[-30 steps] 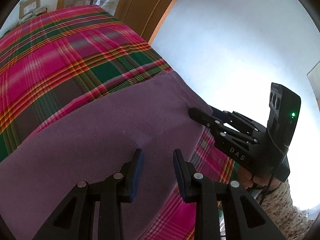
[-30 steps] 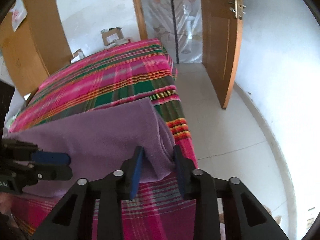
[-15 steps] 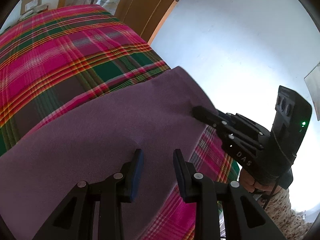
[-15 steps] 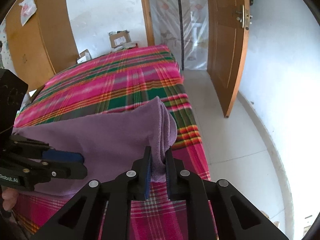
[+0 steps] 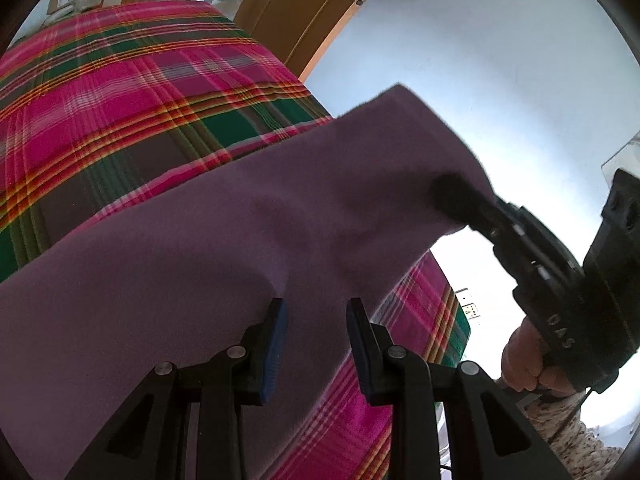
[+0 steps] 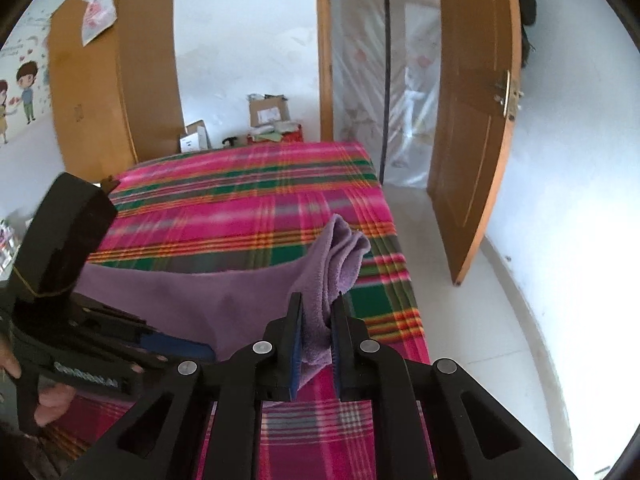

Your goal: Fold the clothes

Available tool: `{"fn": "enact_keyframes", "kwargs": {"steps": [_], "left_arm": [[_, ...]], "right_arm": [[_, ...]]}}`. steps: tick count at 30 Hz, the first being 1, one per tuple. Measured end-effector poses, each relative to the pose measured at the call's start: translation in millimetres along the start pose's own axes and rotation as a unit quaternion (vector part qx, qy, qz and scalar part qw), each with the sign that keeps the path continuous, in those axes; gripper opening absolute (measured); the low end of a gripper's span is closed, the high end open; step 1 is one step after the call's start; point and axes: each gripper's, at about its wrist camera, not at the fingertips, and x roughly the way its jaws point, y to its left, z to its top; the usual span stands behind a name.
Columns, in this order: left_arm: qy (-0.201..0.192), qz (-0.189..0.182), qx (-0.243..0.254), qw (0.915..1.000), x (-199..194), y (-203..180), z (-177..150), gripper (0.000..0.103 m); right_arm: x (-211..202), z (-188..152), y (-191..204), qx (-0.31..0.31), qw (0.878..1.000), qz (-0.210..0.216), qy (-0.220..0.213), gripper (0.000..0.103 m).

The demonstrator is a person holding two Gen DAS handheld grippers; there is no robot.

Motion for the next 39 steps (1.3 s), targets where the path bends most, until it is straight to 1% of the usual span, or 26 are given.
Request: {"fn": "enact_keyframes", "kwargs": {"steps": [4,7,11,13,16,18,22,24,26,27,30,32,35,38,39], "left_arm": [[-0.006,0.0,0.005,1.0,0,-7,-5,0.032],[-0.003,-0.022,0.013,0.9997,3,-14,-6,0.032],[0.001,-0.03,0.021,0.9993,10,-16,-9,0.032],[0.005,-0.039,0.016,0.9991,9,-13,-9,0.032],[0.007,-0.053,-0.011,0.9985,2,-6,-9,0.032],[-0.001,-0.058,-0.023,0.998,-7,-1,-9,0.032],[-0.038,-0.108,-0.062,0.9915,-38,15,-8,0.032],[-0.058,-0.117,-0.073,0.9887,-55,34,11,0.033],[-0.08,-0.126,-0.086,0.985,-72,55,36,0.037],[-0.089,-0.131,-0.092,0.9831,-78,62,44,0.038],[-0.097,-0.144,-0.109,0.9787,-77,59,43,0.042],[-0.098,-0.142,-0.113,0.9786,-80,59,49,0.044],[-0.094,-0.133,-0.108,0.9807,-84,59,58,0.045],[-0.087,-0.137,-0.11,0.9805,-112,54,33,0.048],[-0.083,-0.142,-0.11,0.9801,-116,53,30,0.049]], "right_arm": [[-8,6,7,-0.003,1.0,0.003,-0.011,0.012],[-11,8,9,-0.001,1.0,-0.001,-0.013,0.012],[-10,6,10,0.005,1.0,-0.007,-0.009,0.012],[-11,6,11,0.004,1.0,-0.007,-0.009,0.012],[-14,7,17,-0.004,1.0,-0.003,-0.014,0.012],[-15,7,23,-0.012,1.0,0.0,-0.015,0.012],[-14,6,36,-0.025,1.0,0.006,-0.015,0.012],[-13,6,42,-0.029,0.999,0.014,-0.013,0.012],[-12,4,52,-0.039,0.999,0.019,-0.011,0.012],[-12,3,56,-0.043,0.999,0.022,-0.011,0.012],[-11,1,68,-0.057,0.998,0.028,-0.011,0.012],[-10,0,75,-0.066,0.997,0.03,-0.009,0.012],[-7,-2,85,-0.08,0.996,0.032,-0.006,0.012],[-4,-6,95,-0.099,0.995,0.027,-0.005,0.012],[-2,-8,98,-0.104,0.994,0.027,-0.003,0.012]]}}
